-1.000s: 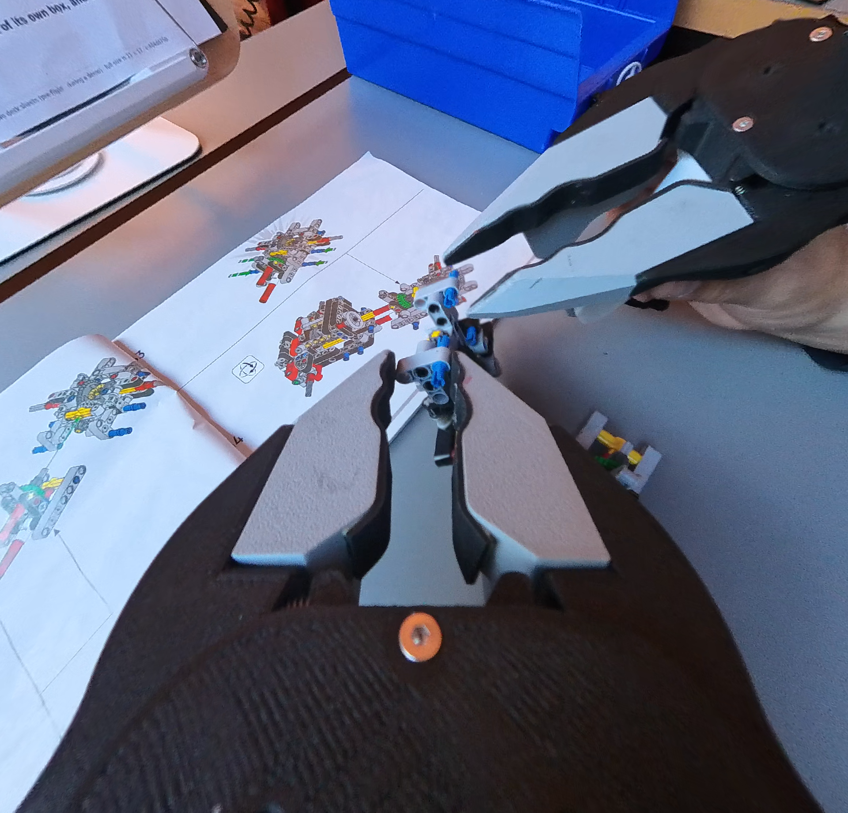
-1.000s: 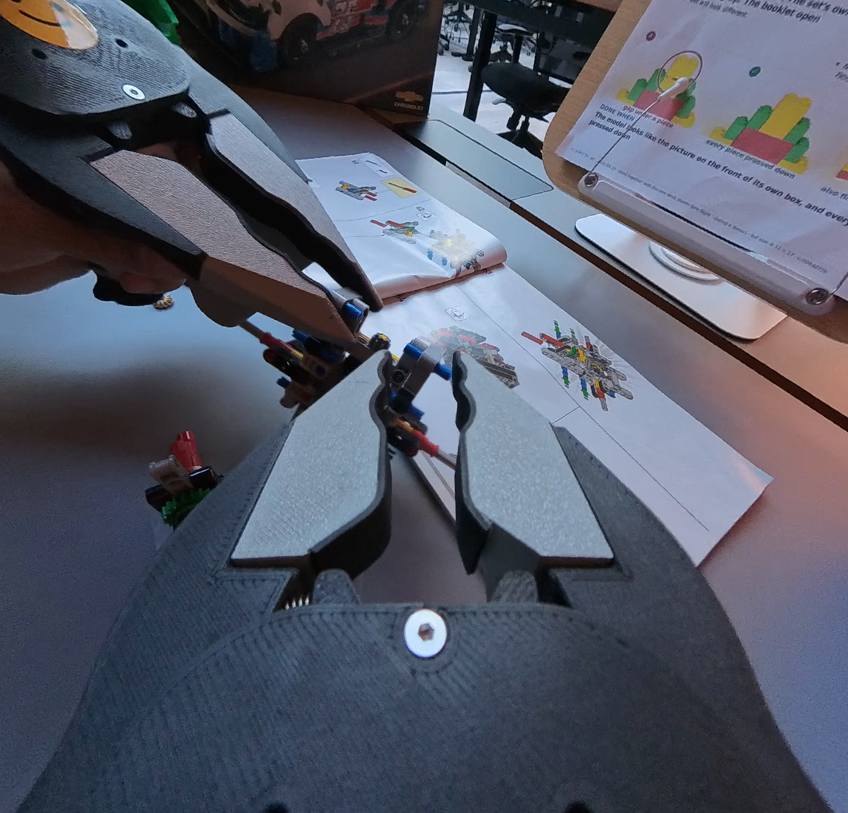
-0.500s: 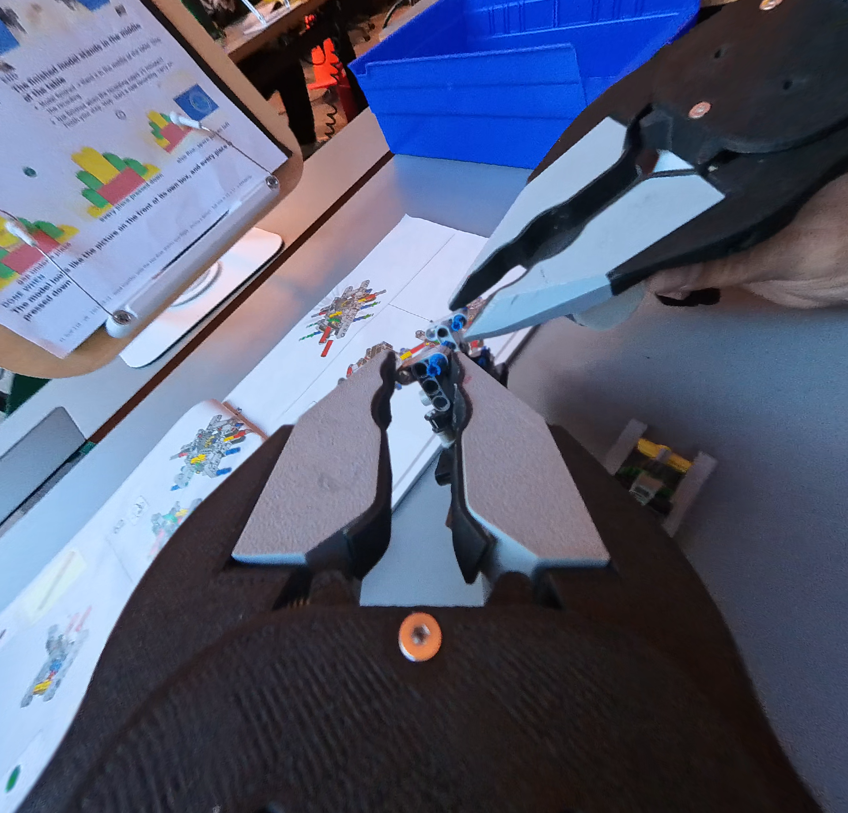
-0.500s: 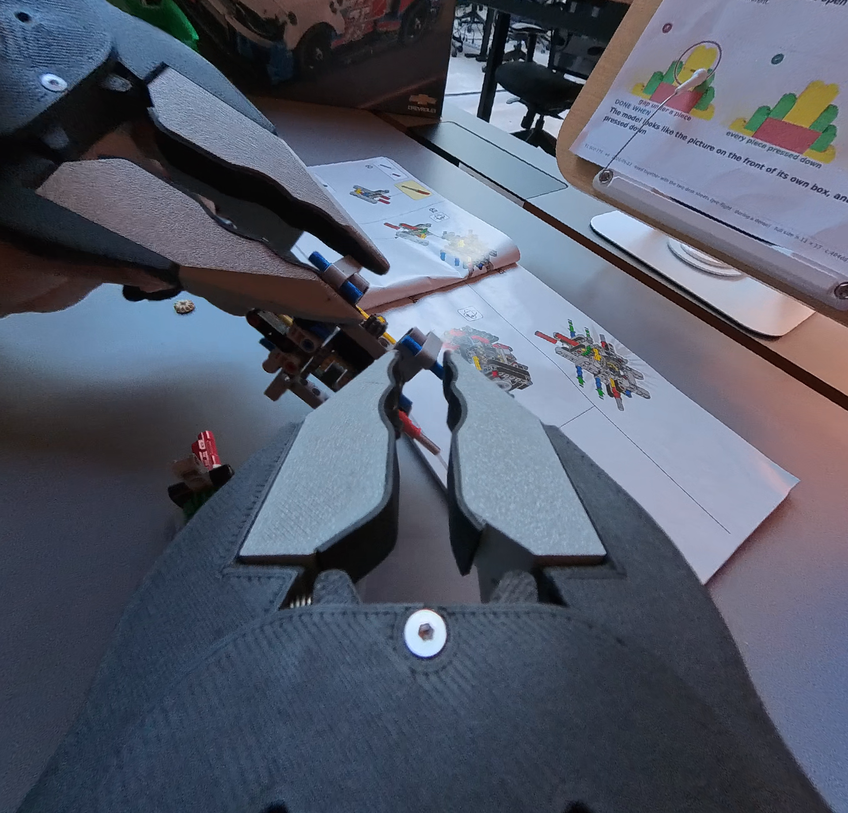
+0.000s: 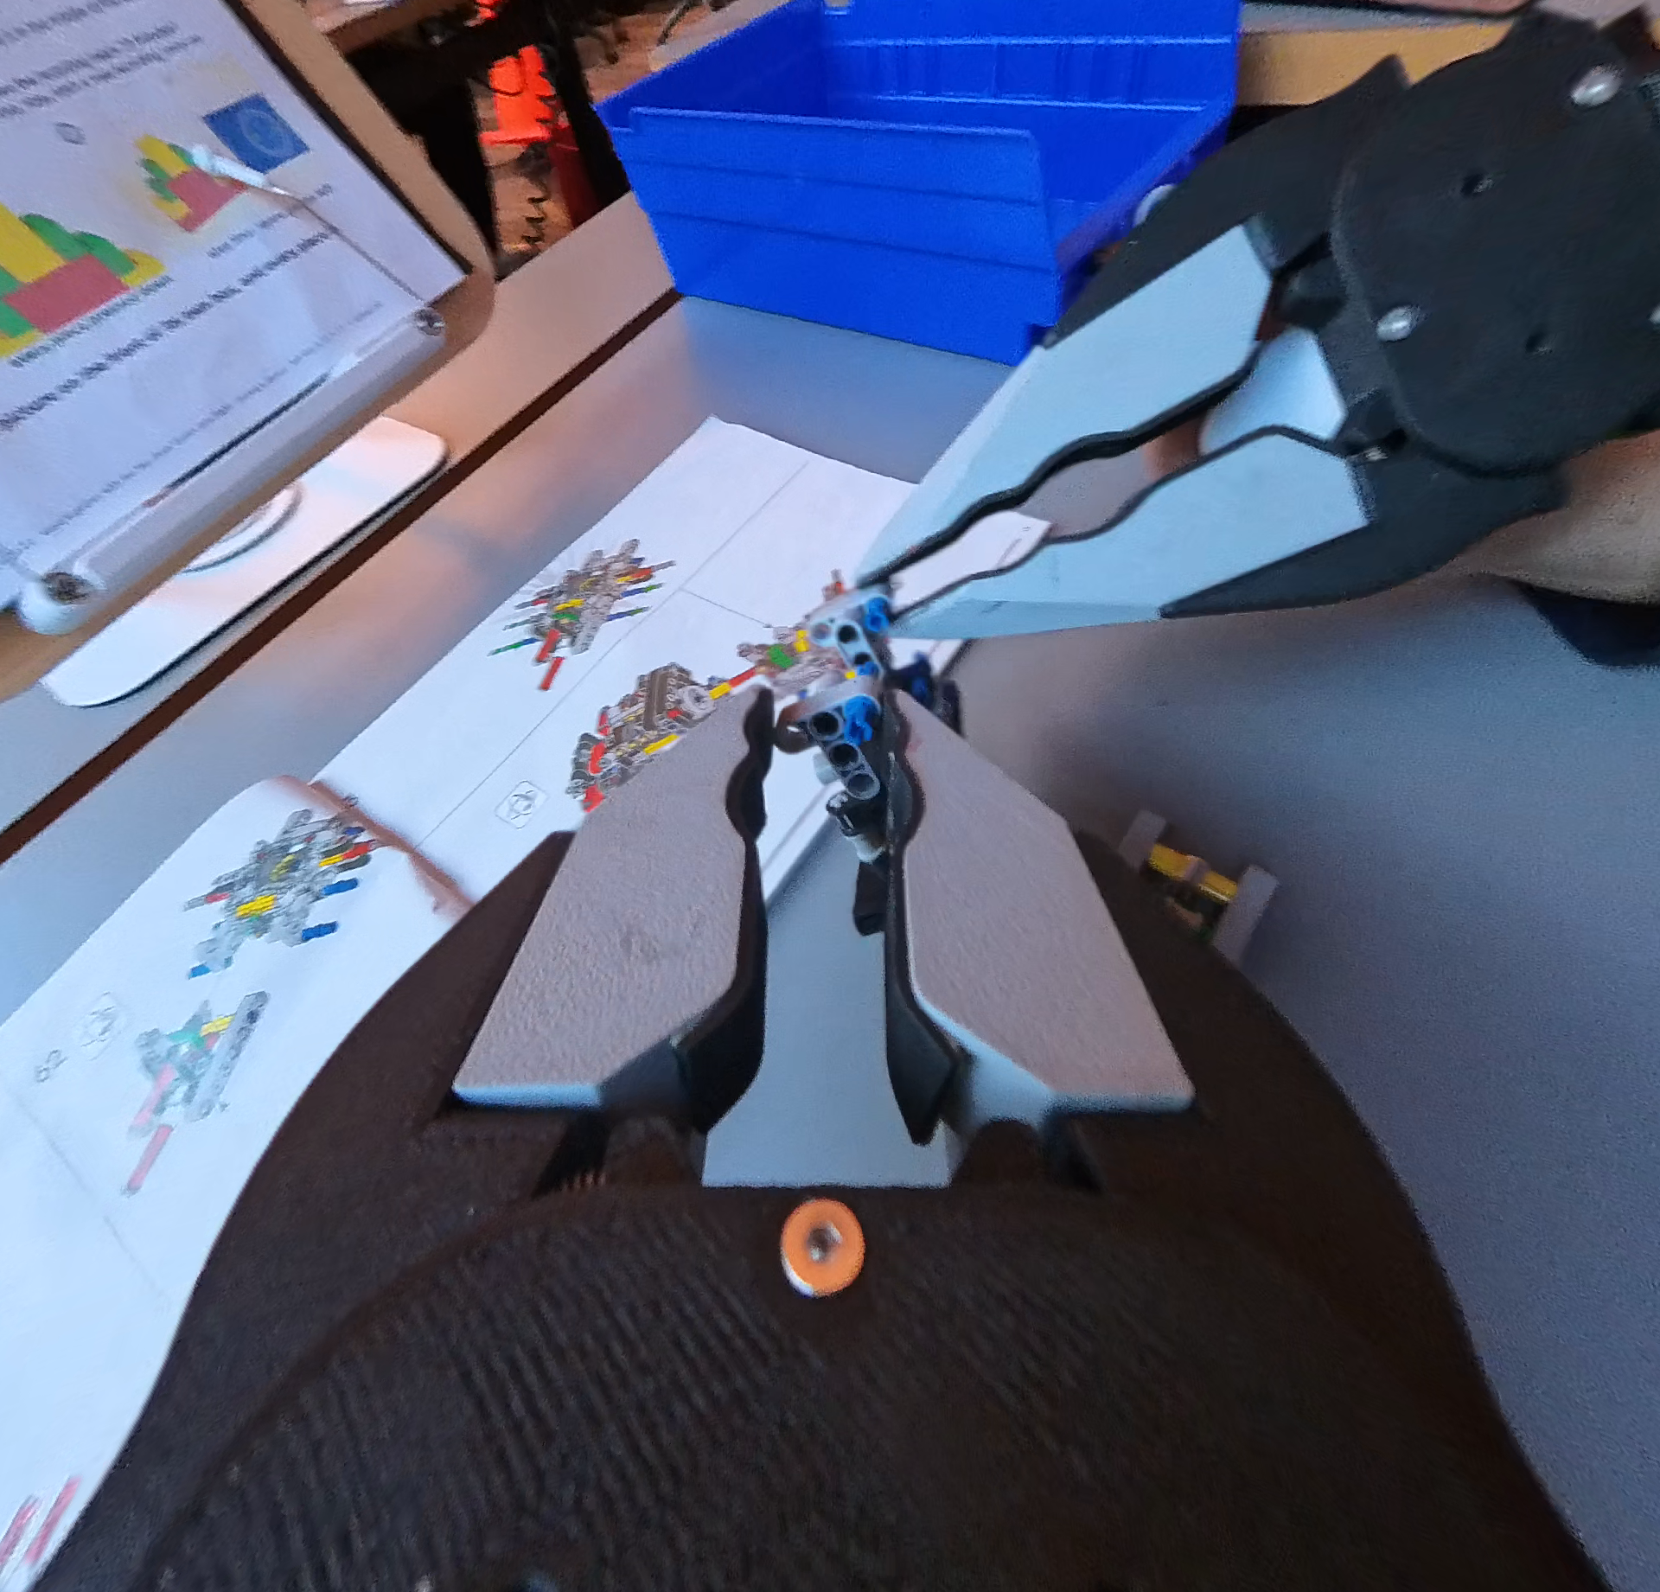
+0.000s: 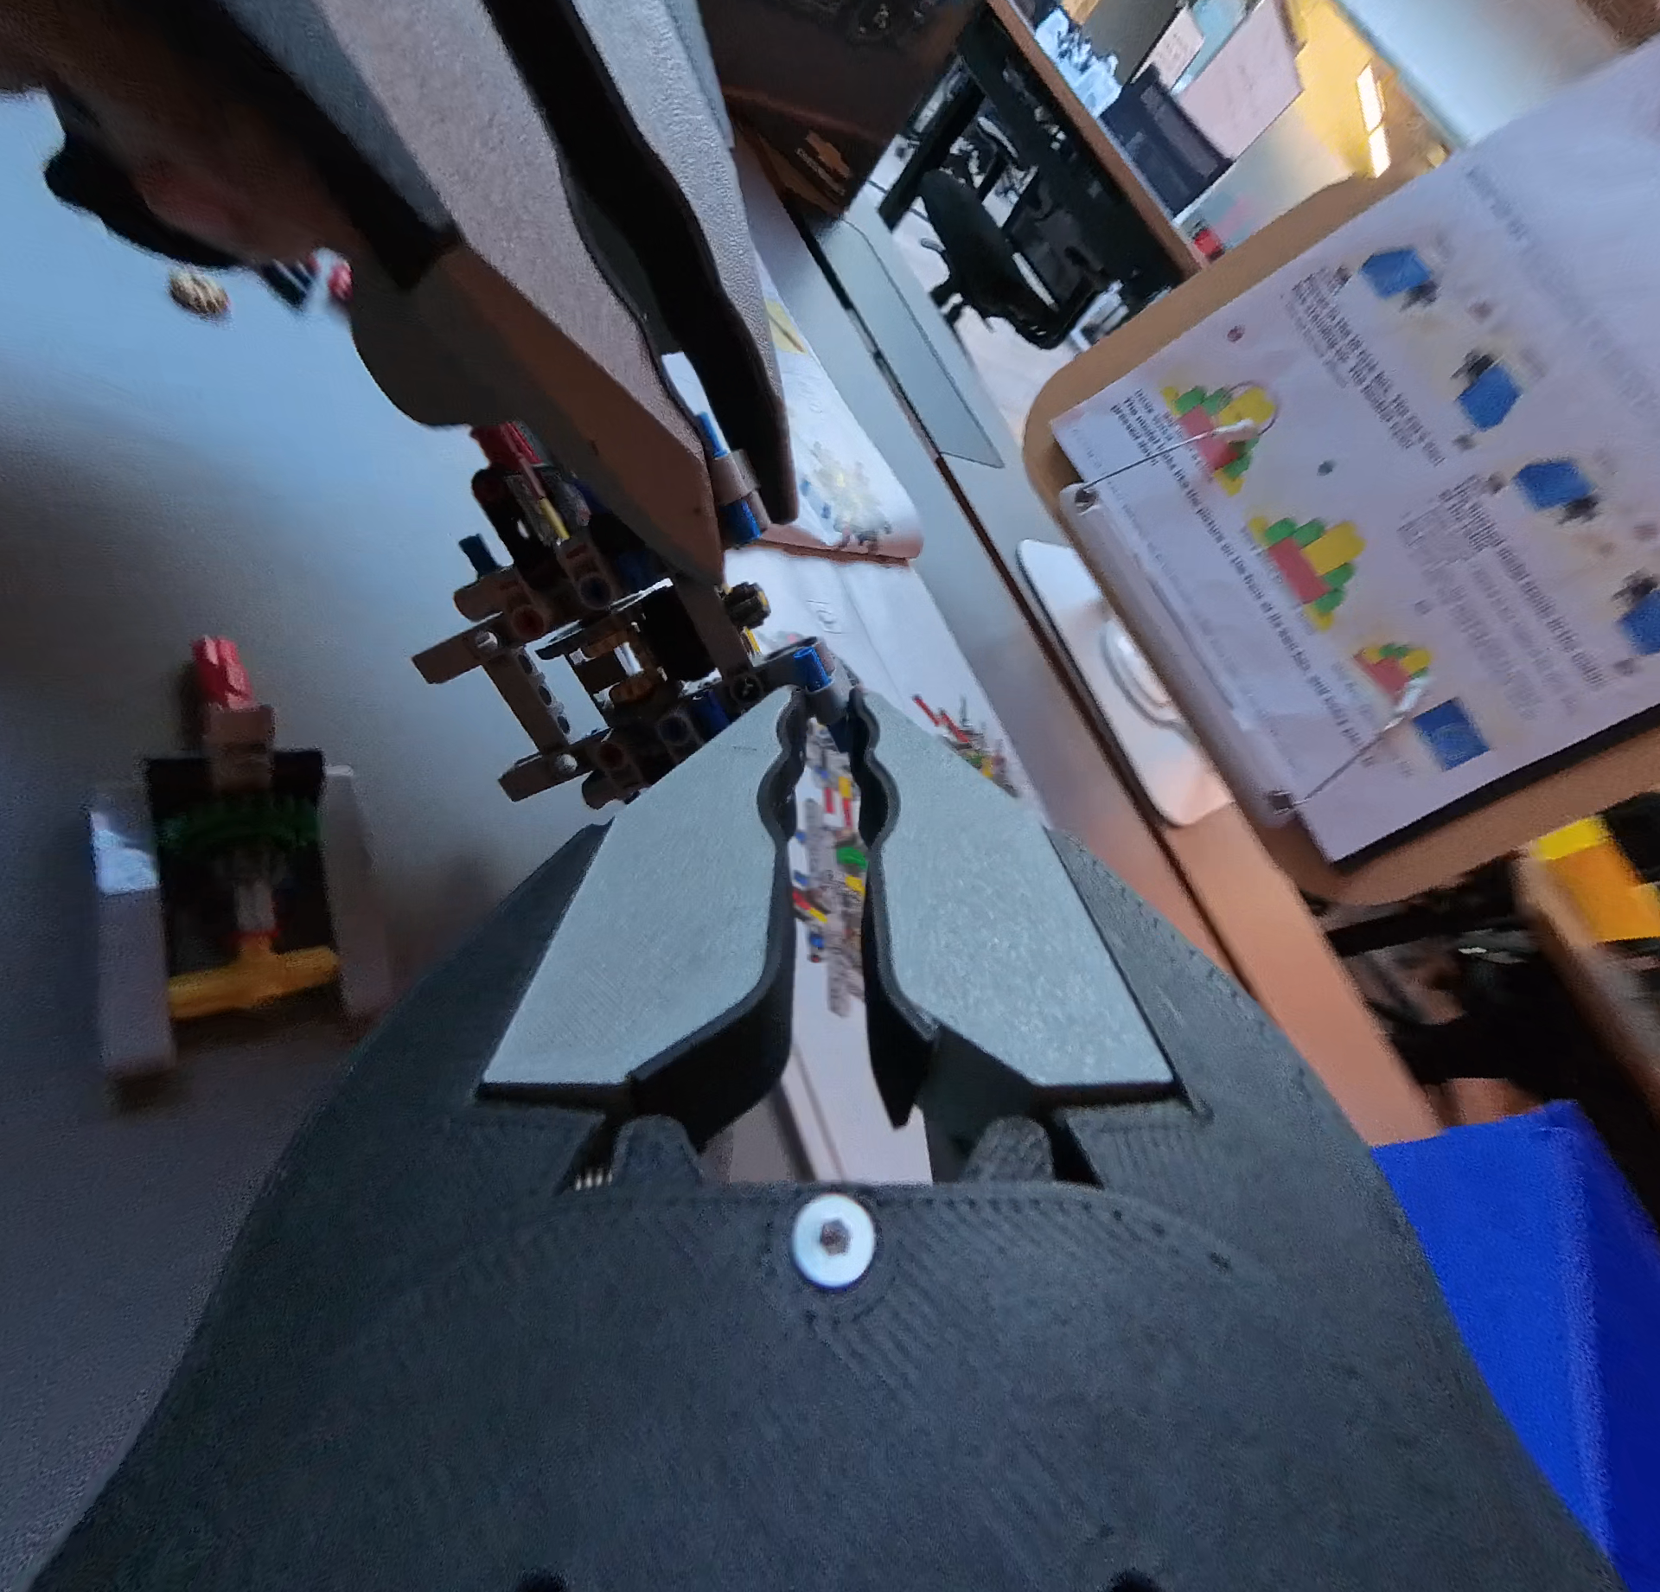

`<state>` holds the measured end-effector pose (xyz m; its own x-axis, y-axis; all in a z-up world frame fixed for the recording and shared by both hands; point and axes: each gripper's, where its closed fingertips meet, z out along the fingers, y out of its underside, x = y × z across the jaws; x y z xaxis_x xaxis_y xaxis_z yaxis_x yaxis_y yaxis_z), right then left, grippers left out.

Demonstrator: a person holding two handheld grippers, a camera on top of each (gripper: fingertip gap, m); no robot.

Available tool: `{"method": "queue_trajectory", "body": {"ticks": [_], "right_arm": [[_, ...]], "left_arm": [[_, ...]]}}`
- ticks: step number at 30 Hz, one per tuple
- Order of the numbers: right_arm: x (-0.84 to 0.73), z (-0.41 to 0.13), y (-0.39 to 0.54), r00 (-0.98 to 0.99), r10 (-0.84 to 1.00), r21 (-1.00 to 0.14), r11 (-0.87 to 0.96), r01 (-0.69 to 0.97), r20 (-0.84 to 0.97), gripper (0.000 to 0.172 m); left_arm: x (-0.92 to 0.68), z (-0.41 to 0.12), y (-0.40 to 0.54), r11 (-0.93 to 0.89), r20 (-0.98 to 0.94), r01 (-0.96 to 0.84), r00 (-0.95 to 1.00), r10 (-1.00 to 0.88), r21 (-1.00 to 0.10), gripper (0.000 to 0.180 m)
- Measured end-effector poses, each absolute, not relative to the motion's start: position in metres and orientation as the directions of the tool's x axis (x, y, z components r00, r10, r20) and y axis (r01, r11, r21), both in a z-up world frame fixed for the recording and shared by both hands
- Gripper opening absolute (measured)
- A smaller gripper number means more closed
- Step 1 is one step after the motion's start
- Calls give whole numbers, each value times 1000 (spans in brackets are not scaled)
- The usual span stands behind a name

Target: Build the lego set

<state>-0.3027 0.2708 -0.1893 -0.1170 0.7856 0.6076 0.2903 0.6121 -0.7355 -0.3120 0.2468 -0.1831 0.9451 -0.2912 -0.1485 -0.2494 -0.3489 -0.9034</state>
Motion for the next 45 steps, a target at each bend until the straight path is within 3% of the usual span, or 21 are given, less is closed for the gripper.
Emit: {"method": "queue_trajectory", "body": {"ticks": [4,7,13,18,23,25,32,38,42,45], "right_arm": [[-300,-183,264,-114,619,-587,778,225,777,5],[-299,-178,249,-122,571,-554,819,151,812,5],[-295,-169,224,-148,564,-567,823,24,813,5],[-286,-159,200,-197,592,-614,785,-81,782,5],[-280,-153,183,-215,594,-625,769,-134,776,5],[-278,-152,178,-231,603,-641,753,-150,763,5],[-276,-148,174,-302,693,-753,632,-184,655,5],[-271,-142,171,-304,693,-755,624,-201,654,5],[-267,-141,158,-332,676,-752,618,-229,658,4],[-265,-139,155,-338,673,-751,614,-242,658,4]], "left_arm": [[-295,-169,233,-328,23,-150,883,-469,-933,29],[-306,-157,224,-306,97,-89,835,-542,-948,39],[-318,-161,210,-341,252,14,702,-667,-940,36],[-320,-156,210,-368,381,149,588,-714,-918,18],[-289,-163,195,-368,352,56,455,-818,-928,21],[-278,-166,188,-369,346,21,401,-848,-929,11],[-268,-164,178,-389,390,67,309,-867,-919,0],[-269,-150,167,-454,479,178,135,-867,-873,10],[-262,-160,167,-459,475,129,148,-868,-879,11],[-258,-157,160,-439,451,120,110,-886,-890,0]]}}
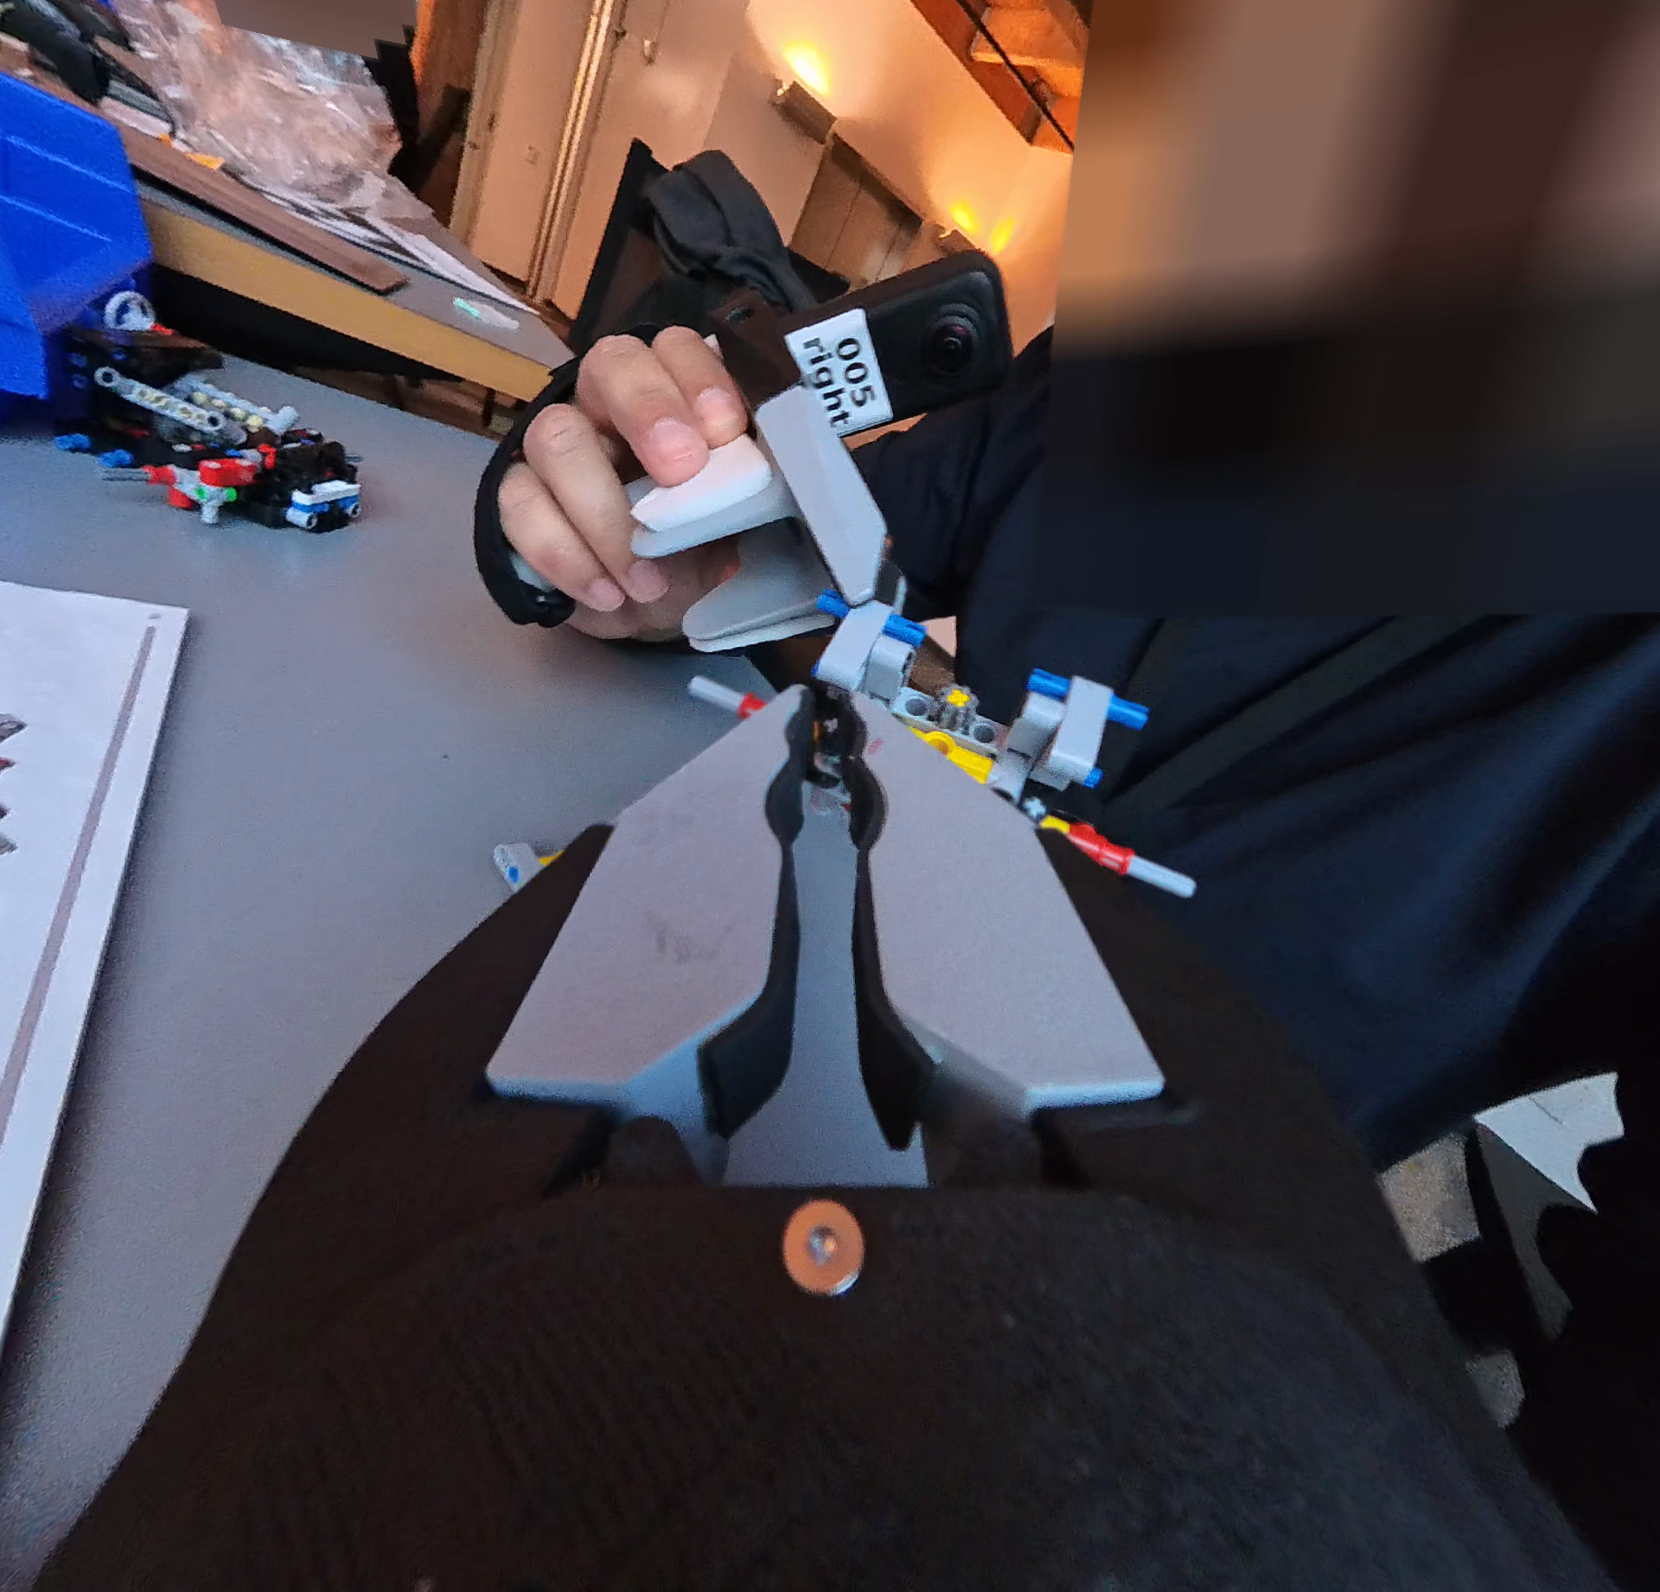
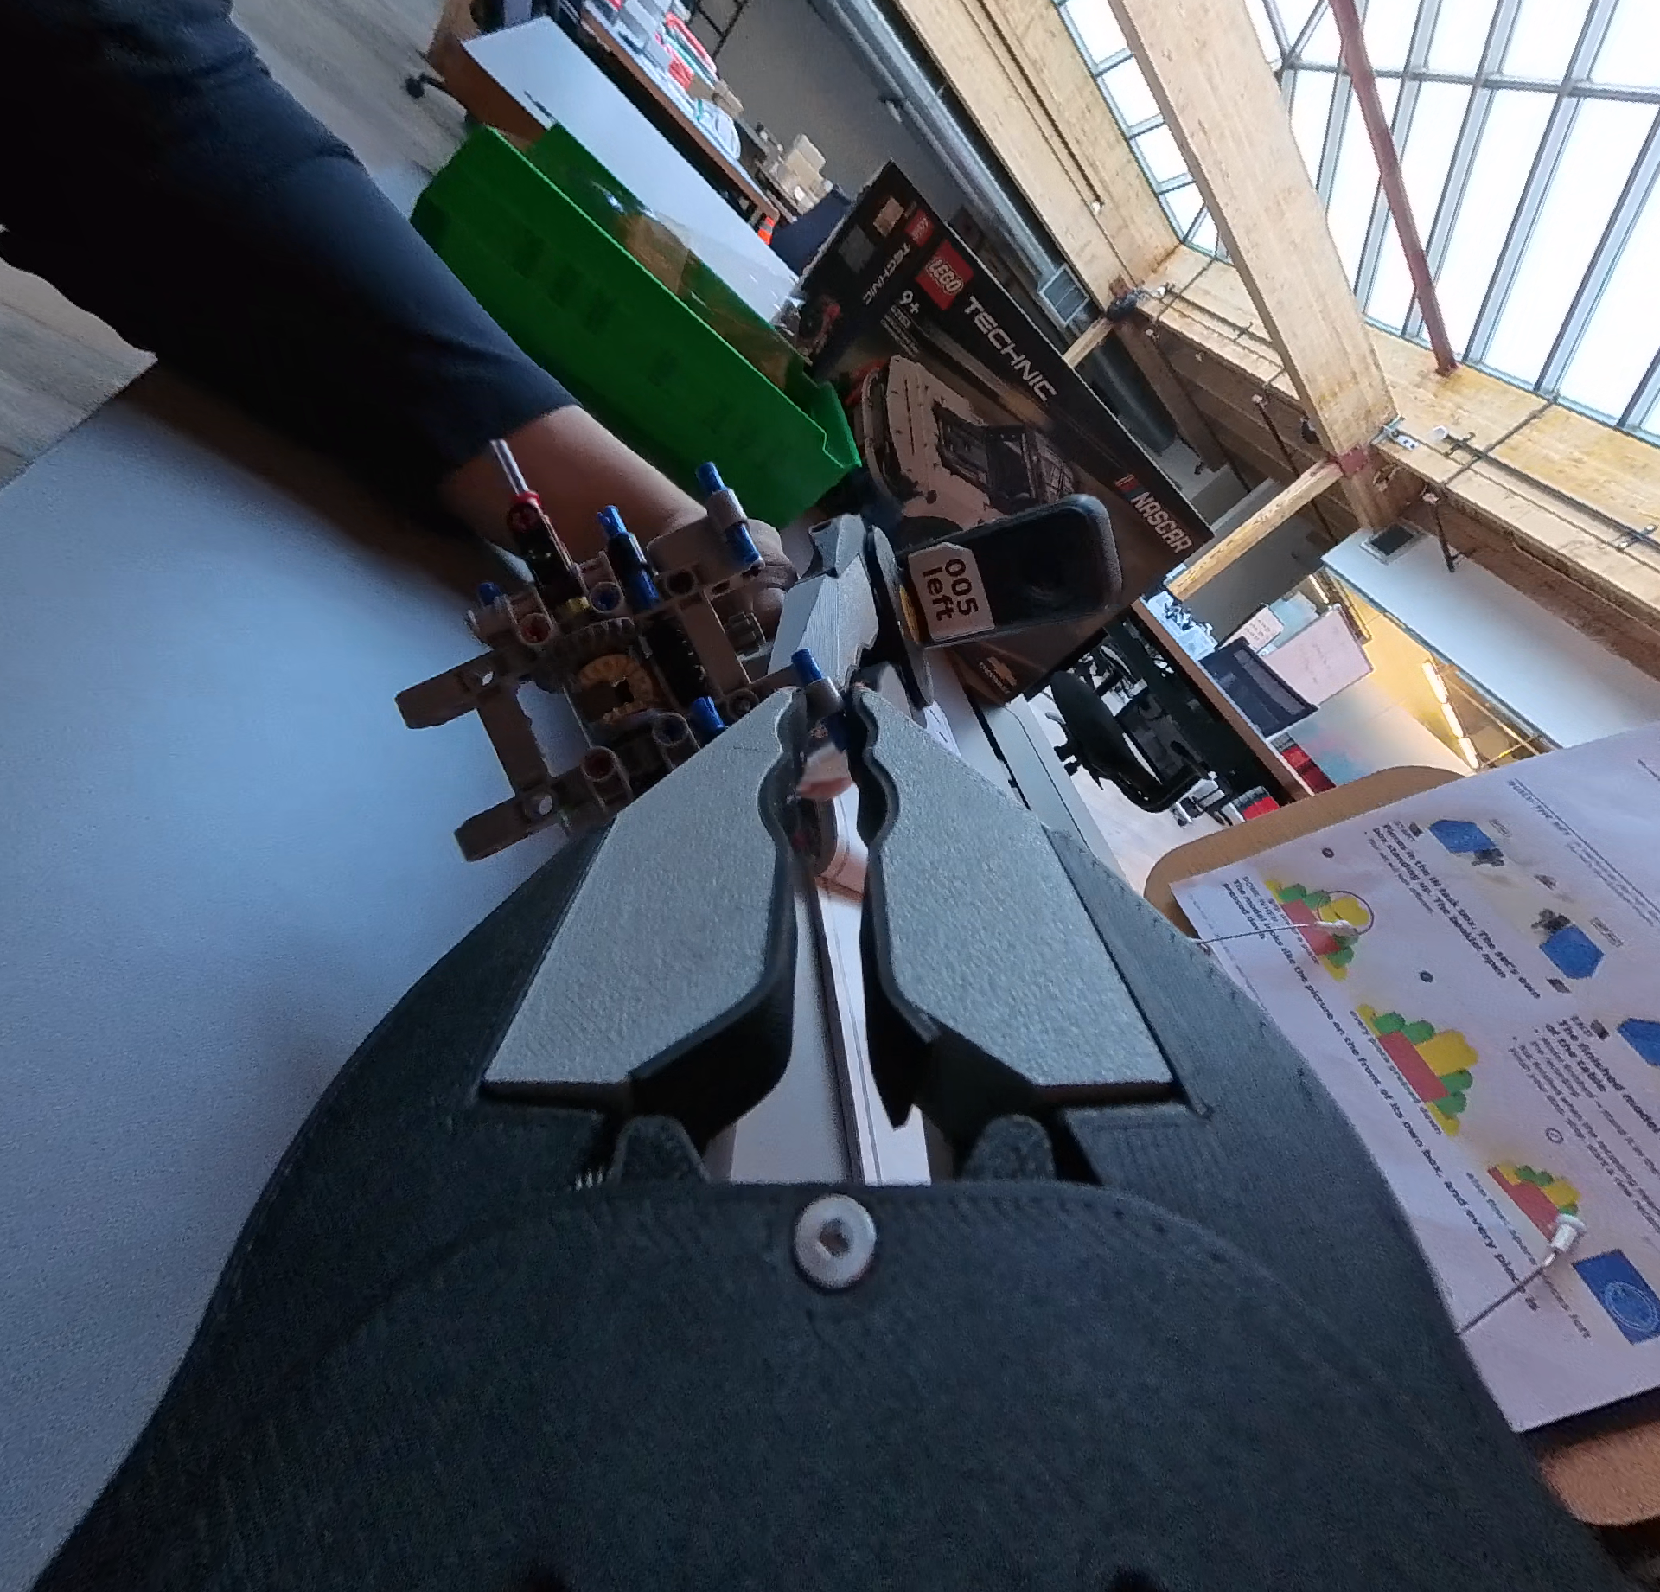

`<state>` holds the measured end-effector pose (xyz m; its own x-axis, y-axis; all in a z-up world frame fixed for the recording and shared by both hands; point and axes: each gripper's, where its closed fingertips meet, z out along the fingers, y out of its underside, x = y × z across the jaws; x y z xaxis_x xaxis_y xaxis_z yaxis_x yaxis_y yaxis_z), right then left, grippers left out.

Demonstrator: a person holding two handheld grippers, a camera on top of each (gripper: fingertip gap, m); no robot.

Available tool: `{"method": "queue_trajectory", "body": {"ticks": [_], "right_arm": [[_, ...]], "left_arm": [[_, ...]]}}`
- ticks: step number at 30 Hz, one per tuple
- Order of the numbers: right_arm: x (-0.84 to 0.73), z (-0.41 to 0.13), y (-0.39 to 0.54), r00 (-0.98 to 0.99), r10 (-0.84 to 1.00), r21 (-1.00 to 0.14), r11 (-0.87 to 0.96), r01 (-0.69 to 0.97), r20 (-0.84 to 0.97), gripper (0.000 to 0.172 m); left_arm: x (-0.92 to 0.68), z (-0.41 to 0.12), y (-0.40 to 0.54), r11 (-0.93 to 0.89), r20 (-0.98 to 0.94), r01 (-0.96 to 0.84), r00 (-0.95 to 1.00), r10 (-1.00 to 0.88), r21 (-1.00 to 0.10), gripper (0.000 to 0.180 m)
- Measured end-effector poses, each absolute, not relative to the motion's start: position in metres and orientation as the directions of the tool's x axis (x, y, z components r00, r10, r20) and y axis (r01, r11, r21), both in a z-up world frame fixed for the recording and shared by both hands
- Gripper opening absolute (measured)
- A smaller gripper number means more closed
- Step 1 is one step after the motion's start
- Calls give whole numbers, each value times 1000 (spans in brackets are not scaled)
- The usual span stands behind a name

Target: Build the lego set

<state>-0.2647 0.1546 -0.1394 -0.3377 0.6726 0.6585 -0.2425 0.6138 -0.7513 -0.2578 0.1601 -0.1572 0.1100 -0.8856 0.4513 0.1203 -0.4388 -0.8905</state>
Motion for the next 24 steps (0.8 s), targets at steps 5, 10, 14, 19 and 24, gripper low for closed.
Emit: {"method": "queue_trajectory", "body": {"ticks": [5,10,14,19,24], "right_arm": [[-263,-136,156,-342,686,-766,591,-253,642,5],[-264,-137,158,-351,701,-784,568,-250,620,5],[-266,-139,163,-374,722,-812,535,-233,583,5],[-276,-153,183,-404,772,-866,482,-133,492,7],[-285,-172,194,-458,813,-917,399,-9,359,10]], "left_arm": [[-257,-149,156,-418,434,156,86,-897,-895,0],[-257,-149,157,-462,479,187,60,-876,-867,0],[-258,-152,163,-462,489,202,113,-865,-864,0],[-271,-164,181,-405,431,149,369,-824,-902,0],[-291,-167,194,-412,440,173,509,-740,-894,0]]}}
